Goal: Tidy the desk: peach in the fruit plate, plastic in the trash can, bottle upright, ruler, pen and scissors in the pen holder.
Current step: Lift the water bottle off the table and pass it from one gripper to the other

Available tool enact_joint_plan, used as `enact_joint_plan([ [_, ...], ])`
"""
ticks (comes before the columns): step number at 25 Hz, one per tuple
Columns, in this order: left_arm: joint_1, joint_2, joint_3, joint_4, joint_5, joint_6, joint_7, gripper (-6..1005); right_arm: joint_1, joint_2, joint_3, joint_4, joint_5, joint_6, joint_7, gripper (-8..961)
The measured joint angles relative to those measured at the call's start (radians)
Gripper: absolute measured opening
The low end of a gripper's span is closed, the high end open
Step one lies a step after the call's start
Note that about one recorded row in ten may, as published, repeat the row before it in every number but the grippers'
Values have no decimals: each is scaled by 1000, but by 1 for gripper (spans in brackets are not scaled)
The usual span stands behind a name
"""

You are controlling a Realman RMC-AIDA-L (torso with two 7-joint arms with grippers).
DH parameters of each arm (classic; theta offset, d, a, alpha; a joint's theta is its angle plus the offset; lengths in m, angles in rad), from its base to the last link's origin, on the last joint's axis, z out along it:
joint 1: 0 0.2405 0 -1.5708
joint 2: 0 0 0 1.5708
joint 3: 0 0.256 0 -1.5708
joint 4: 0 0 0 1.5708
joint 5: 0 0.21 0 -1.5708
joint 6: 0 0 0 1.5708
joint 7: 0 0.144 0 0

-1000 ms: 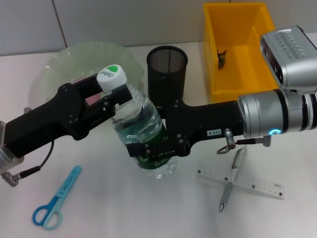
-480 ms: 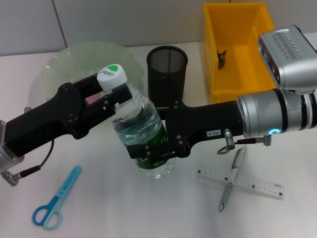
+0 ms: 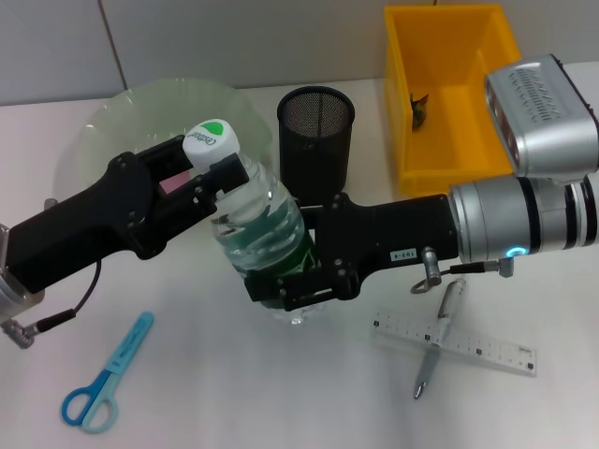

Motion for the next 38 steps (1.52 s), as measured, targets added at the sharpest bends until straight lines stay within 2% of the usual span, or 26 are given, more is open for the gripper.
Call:
enact_joint_plan([
  [38, -20, 2, -3, 11, -6, -7, -20, 443, -5, 3, -17, -29, -58, 47, 22, 769],
])
